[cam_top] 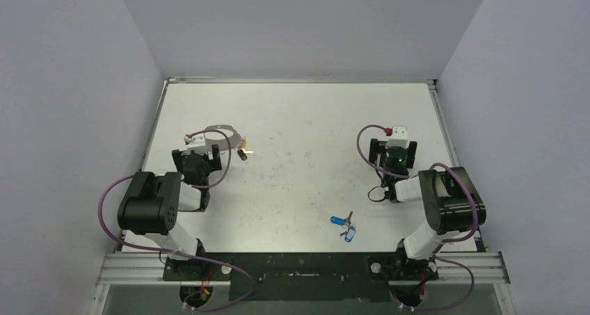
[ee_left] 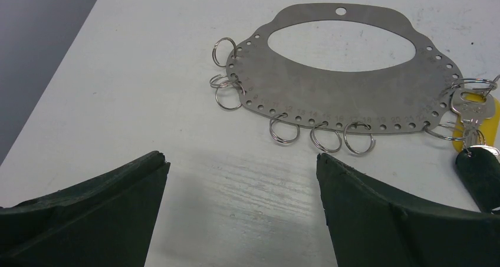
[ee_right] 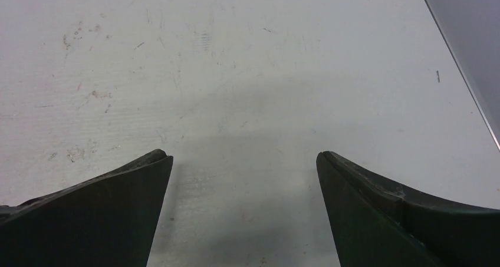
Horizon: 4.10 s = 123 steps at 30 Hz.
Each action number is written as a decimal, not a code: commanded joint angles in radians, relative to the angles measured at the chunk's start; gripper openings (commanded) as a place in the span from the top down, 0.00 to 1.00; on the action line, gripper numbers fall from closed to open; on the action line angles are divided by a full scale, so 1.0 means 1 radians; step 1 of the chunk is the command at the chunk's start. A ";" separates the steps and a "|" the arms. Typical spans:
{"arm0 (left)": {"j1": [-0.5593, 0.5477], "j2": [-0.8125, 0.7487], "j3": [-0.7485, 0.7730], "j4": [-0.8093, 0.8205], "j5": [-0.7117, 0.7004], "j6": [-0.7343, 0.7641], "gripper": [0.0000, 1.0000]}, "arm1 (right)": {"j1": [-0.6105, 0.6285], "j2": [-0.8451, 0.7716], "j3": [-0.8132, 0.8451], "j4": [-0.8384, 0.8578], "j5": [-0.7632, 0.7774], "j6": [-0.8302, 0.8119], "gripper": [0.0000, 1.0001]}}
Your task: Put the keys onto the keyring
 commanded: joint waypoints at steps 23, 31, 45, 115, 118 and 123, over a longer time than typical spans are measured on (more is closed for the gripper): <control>0.008 -0.010 0.027 0.010 0.012 -0.006 0.03 | -0.006 -0.005 0.014 0.028 -0.007 0.013 0.00; 0.009 -0.011 0.028 0.007 0.012 -0.007 0.03 | -0.006 -0.005 0.014 0.028 -0.007 0.013 0.00; 0.010 -0.008 0.029 0.012 0.014 -0.006 0.03 | -0.006 -0.005 0.014 0.028 -0.007 0.013 0.00; 0.010 -0.012 0.030 0.001 0.016 -0.022 0.03 | -0.007 -0.005 0.014 0.028 -0.007 0.013 0.00; 0.010 -0.013 0.030 0.001 0.015 -0.023 0.03 | -0.006 -0.005 0.013 0.028 -0.007 0.013 0.00; 0.010 -0.013 0.030 0.001 0.015 -0.023 0.03 | -0.007 -0.005 0.014 0.028 -0.007 0.013 0.00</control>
